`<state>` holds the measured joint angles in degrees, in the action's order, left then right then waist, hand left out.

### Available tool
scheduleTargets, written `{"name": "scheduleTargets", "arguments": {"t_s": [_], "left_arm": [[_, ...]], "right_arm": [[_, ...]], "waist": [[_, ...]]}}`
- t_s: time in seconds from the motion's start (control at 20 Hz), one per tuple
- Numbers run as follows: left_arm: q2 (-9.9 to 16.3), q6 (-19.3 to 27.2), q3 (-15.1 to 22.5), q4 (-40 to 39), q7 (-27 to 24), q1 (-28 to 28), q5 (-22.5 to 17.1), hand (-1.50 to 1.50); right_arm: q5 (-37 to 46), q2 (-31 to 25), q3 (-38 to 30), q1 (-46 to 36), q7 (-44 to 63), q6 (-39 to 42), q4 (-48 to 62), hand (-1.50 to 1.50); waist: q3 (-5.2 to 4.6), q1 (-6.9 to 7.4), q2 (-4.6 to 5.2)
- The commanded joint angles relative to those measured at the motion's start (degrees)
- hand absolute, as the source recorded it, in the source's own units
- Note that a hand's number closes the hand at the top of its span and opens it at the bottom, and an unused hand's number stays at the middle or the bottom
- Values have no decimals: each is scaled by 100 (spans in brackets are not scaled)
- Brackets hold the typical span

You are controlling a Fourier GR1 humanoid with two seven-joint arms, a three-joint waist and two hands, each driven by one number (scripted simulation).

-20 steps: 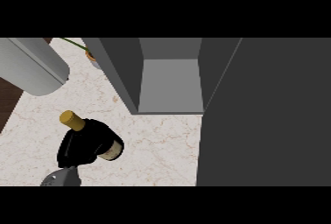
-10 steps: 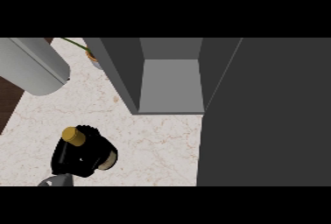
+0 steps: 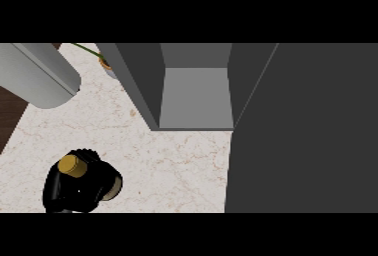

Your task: Pick up the wine, place it into the cabinet and close the cabinet

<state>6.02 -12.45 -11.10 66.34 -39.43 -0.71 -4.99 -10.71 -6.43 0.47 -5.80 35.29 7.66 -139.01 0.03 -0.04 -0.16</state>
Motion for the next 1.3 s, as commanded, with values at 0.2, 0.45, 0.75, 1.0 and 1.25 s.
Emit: {"name": "scheduleTargets", "arguments": {"t_s": [0.2,0.45,0.75,1.0,1.25], "left_arm": [[-262,-190,358,2067,1029,-706,-509,150],[-295,-55,656,2982,2105,-553,-689,150],[-593,717,1521,3952,2782,-782,-280,150],[-598,1192,2031,4190,3408,-349,-210,150],[-601,2213,2787,4348,4078,552,-50,150]], "right_arm": [[-484,22,-64,321,329,10,-794,-150],[-409,52,22,16,325,-17,-572,-150],[-832,-134,-631,-331,76,140,-90,-150],[-246,240,117,307,258,-8,-769,-150],[-733,-70,-342,76,612,-18,-865,-150]], "waist": [[4,18,-16],[1,6,-4],[2,22,3],[-2,-22,-1],[0,-96,0]]}}
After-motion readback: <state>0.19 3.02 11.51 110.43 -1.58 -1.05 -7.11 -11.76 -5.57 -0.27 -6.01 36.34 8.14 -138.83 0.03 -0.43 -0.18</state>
